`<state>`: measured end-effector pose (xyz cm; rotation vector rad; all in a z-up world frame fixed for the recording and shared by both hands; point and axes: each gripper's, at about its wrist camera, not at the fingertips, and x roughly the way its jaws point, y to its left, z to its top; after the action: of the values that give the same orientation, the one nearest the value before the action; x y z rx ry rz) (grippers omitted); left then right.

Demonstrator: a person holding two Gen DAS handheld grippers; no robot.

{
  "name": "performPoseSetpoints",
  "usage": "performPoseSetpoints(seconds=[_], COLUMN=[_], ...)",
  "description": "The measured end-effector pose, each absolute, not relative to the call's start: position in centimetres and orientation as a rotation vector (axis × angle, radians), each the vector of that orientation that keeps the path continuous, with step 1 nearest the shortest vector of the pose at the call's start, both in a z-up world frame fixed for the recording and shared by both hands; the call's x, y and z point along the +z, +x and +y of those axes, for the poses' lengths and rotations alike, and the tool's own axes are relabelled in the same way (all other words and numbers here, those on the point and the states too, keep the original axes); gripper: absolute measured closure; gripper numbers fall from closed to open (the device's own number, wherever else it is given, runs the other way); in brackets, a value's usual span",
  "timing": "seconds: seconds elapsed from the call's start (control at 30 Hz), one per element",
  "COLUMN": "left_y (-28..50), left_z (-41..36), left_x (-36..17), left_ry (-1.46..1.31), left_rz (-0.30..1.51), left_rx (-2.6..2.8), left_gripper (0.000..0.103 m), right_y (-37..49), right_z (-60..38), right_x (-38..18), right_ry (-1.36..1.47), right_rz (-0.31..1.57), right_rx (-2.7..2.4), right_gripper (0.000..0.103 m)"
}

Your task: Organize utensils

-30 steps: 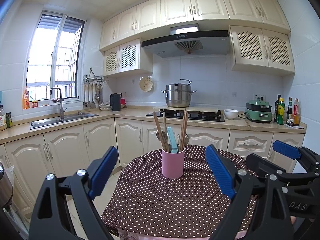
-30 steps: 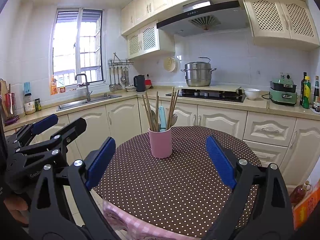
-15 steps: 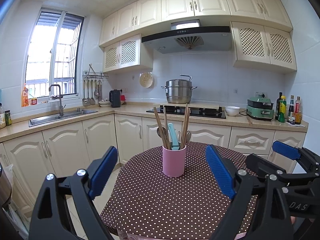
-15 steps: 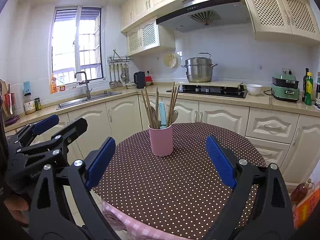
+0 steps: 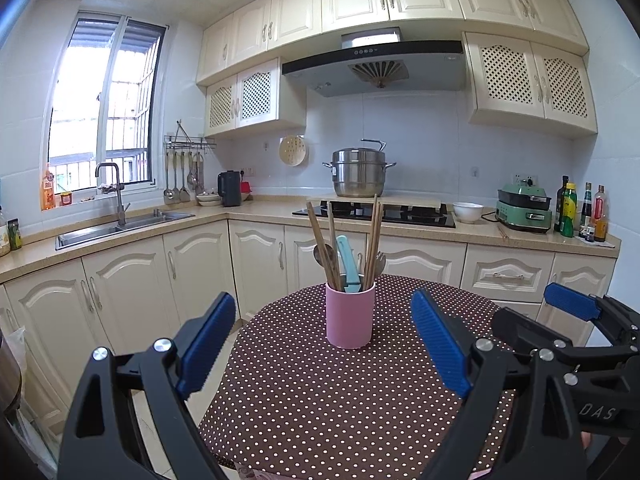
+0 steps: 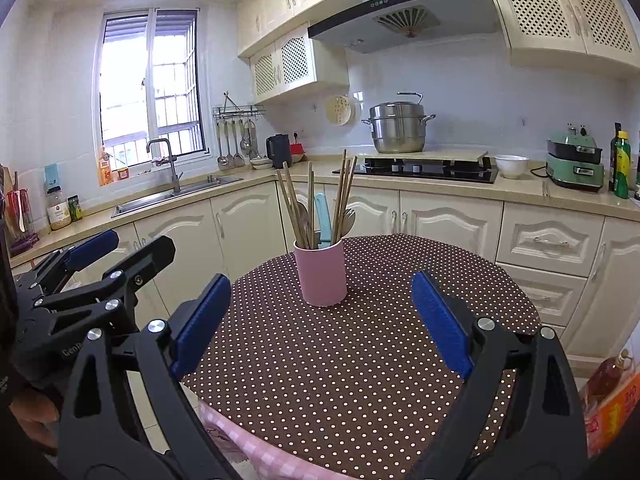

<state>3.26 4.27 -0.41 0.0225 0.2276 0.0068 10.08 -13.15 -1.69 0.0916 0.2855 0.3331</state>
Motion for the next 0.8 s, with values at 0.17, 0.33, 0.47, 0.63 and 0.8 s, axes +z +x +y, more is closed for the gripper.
performPoseSetpoints(seconds=[0.17, 0.33, 0.47, 0.63, 0.8], left_y=[4.4, 5.8, 7.0, 9.0, 11.3], left_z=[4.3, 4.0, 3.7, 3.4, 3.5], left_x=[-0.9, -1.3, -1.5, -1.6, -2.3], left_ry=[0.024, 0.031, 0.037, 0.043, 0.043], left_rz=[0.25, 0.266, 0.273, 0.278, 0.305], left_rx=[0.008, 0.011, 0.012, 0.016, 0.021], left_gripper=[0.015, 0.015, 0.015, 0.015, 0.015], right_y=[11.0, 12.2, 13.4, 15.3, 17.1], right_z=[-13.0, -13.1, -13.2, -13.2, -13.2], right_x=[-2.0, -2.5, -2.8, -2.9, -3.3], right_ry=[0.094, 0.108, 0.12, 0.126, 0.118], right_rz=[0.302, 0.321, 0.336, 0.344, 0.359], right_rx=[0.331, 0.331, 0.334, 0.333, 0.323], right_gripper=[0.013, 0.013, 0.013, 0.013, 0.013])
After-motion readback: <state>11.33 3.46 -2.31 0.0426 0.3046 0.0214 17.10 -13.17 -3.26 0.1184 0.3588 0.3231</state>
